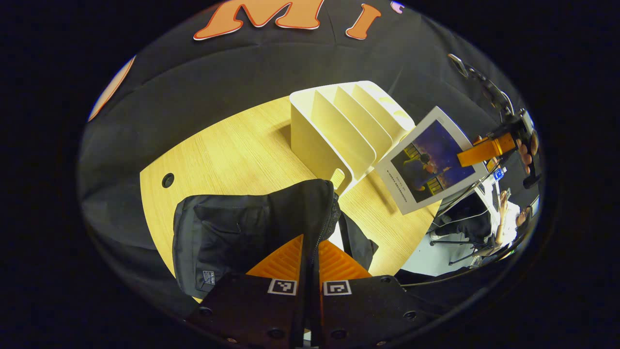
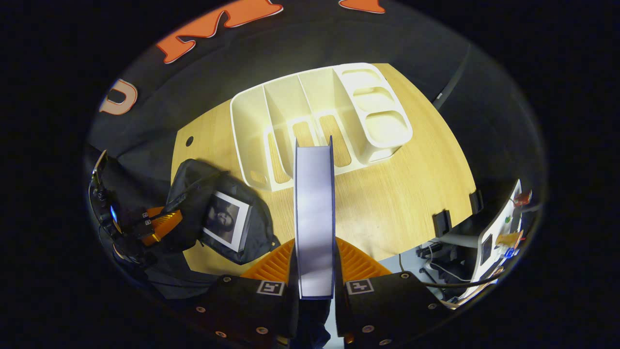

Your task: Open the schoolbag, grab two books from the bookshelf and put them into the schoolbag.

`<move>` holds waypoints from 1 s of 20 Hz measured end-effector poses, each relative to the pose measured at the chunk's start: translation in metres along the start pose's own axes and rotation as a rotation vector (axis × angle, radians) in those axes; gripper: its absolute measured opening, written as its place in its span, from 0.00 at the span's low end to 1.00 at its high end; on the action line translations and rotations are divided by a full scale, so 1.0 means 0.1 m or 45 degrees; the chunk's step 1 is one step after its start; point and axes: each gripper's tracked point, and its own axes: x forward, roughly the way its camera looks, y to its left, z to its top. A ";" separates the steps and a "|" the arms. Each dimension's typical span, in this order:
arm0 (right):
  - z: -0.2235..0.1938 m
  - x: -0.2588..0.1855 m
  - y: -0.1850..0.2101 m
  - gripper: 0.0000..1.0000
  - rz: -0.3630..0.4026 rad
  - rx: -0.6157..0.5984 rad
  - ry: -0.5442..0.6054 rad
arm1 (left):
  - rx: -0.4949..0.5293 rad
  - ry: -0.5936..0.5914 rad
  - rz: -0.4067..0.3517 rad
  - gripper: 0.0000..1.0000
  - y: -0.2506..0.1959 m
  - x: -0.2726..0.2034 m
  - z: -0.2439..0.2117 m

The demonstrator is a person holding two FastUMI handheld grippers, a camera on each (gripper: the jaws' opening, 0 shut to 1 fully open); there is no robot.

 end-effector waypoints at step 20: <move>-0.74 0.37 1.13 0.29 0.711 0.393 -0.116 | 0.081 -0.044 -0.025 0.06 0.07 -0.03 0.14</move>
